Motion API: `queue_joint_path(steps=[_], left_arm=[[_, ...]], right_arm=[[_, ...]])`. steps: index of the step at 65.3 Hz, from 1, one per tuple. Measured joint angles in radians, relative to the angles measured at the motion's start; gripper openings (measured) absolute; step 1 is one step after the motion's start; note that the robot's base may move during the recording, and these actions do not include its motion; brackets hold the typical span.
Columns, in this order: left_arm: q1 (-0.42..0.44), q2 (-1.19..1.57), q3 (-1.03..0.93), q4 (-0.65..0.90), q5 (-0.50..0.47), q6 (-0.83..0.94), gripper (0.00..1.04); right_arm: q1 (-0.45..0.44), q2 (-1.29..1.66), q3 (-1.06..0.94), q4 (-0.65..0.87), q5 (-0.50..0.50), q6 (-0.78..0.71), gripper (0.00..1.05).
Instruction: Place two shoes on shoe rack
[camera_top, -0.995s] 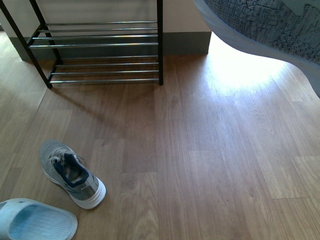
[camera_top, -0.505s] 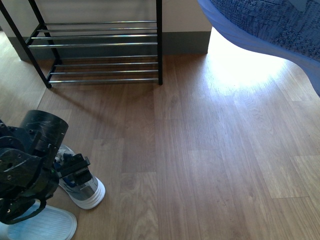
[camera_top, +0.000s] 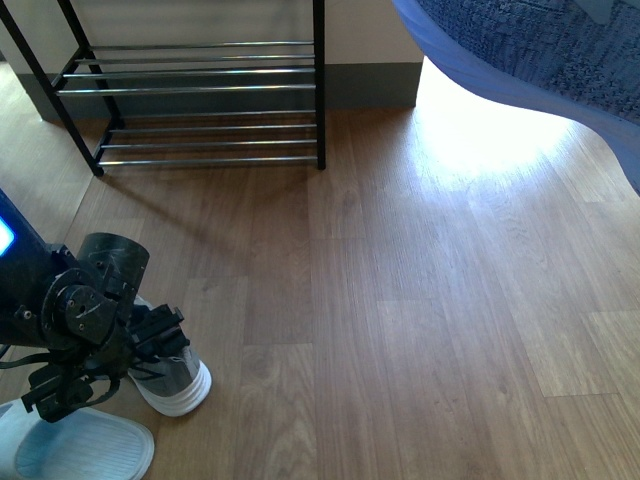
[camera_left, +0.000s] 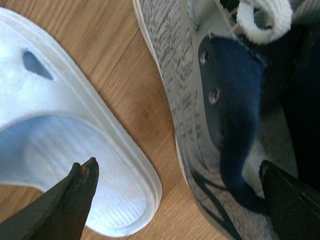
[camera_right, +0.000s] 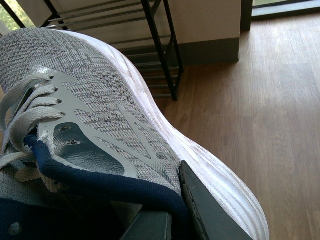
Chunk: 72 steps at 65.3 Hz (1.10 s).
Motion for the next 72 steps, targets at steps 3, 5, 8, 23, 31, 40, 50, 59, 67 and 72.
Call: queue_joint_path(steps=[3,5,8,23,31,40,50,59,67,72], left_arm=[[0.008,0.017,0.024,-0.013,-0.001,0.009,0.95],[0.014,0.029,0.042,-0.023,-0.001,0.019,0.95],[0.019,0.039,0.057,-0.029,-0.001,0.035,0.92],[0.016,0.045,0.066,-0.014,0.009,0.052,0.58],[0.013,0.045,0.069,-0.013,0.008,0.053,0.41],[0.013,0.041,0.058,0.003,-0.003,0.053,0.19],[0.012,-0.004,-0.001,0.044,-0.028,0.07,0.02],[0.007,-0.183,-0.163,0.145,-0.084,0.168,0.02],[0.001,-0.387,-0.306,0.224,-0.091,0.224,0.02],[-0.021,-0.558,-0.419,0.268,-0.133,0.29,0.02]], right_arm=[[0.0,0.0,0.0,0.0,0.0,0.0,0.01],[0.0,0.0,0.0,0.0,0.0,0.0,0.01],[0.0,0.0,0.0,0.0,0.001,0.0,0.01],[0.0,0.0,0.0,0.0,0.0,0.0,0.01],[0.0,0.0,0.0,0.0,0.001,0.0,0.01],[0.0,0.0,0.0,0.0,0.0,0.0,0.01],[0.0,0.0,0.0,0.0,0.0,0.0,0.01],[0.0,0.0,0.0,0.0,0.0,0.0,0.01],[0.0,0.0,0.0,0.0,0.001,0.0,0.01],[0.0,0.0,0.0,0.0,0.0,0.0,0.01]])
